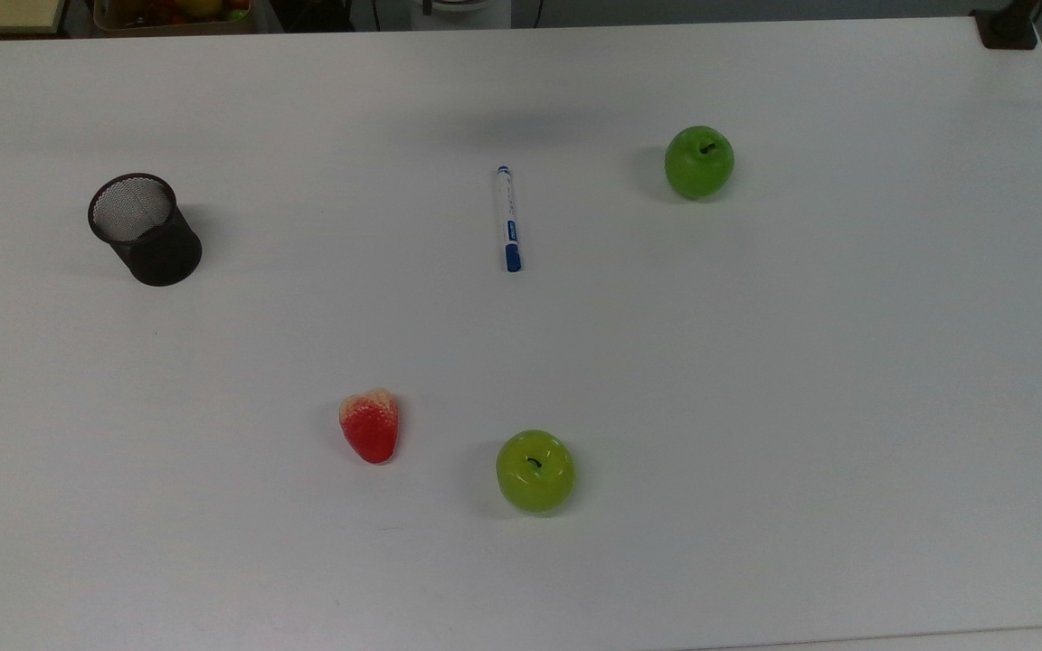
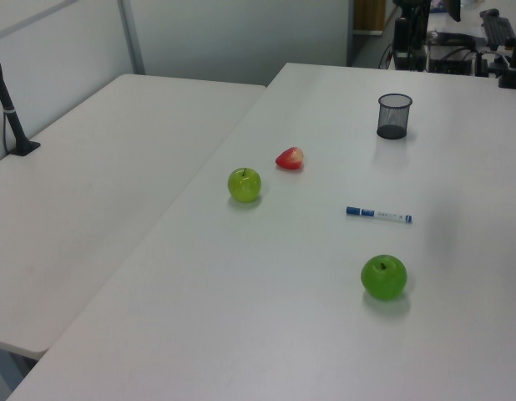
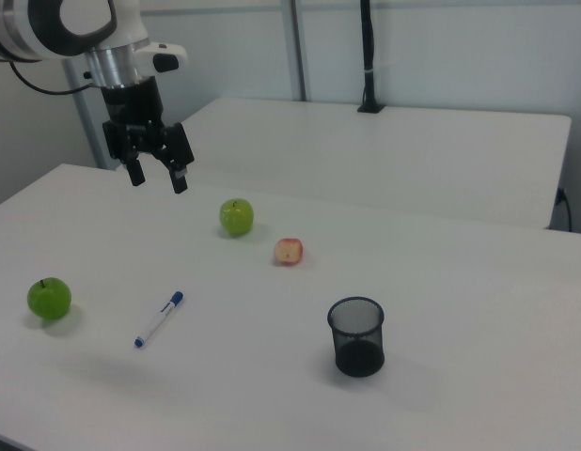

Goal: Place marker
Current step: 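Move the open gripper over the blue-capped white marker and lower it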

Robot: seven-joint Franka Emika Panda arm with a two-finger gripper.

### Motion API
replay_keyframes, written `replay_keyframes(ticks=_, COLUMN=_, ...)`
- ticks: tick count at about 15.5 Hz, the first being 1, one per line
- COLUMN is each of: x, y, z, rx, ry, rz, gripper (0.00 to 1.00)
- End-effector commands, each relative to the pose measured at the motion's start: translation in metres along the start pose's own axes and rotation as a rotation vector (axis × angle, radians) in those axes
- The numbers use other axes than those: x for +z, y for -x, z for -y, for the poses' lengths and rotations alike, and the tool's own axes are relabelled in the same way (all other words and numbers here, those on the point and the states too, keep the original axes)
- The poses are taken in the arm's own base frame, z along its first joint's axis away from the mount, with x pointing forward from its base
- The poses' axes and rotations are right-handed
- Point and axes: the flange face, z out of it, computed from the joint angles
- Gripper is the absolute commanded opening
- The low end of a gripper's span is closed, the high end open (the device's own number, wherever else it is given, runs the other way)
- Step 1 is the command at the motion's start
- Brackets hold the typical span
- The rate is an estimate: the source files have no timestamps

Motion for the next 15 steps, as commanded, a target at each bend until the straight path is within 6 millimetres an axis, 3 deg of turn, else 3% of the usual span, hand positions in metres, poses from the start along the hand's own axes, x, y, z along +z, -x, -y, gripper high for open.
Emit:
replay_keyframes(ticks=1, x=0.004, y=-0.003, z=0.038, rx=-0.067, ry=-0.019, rz=-0.024, gripper=1.00)
replay_keyframes(ticks=5, x=0.022, y=-0.008, z=0.100, rx=-0.105, ry=-0.027, rz=-0.012, gripper=1.00)
replay_keyframes(ticks=8, x=0.030, y=-0.009, z=0.135, rx=-0.117, ry=-0.037, rz=-0.027, gripper=1.00)
replay_keyframes(ticks=10, x=0.042, y=-0.012, z=0.148, rx=-0.131, ry=-0.043, rz=-0.018, gripper=1.00)
replay_keyframes(ticks=15, x=0.095, y=-0.027, z=0.155, rx=-0.123, ry=-0.097, rz=-0.012, gripper=1.00)
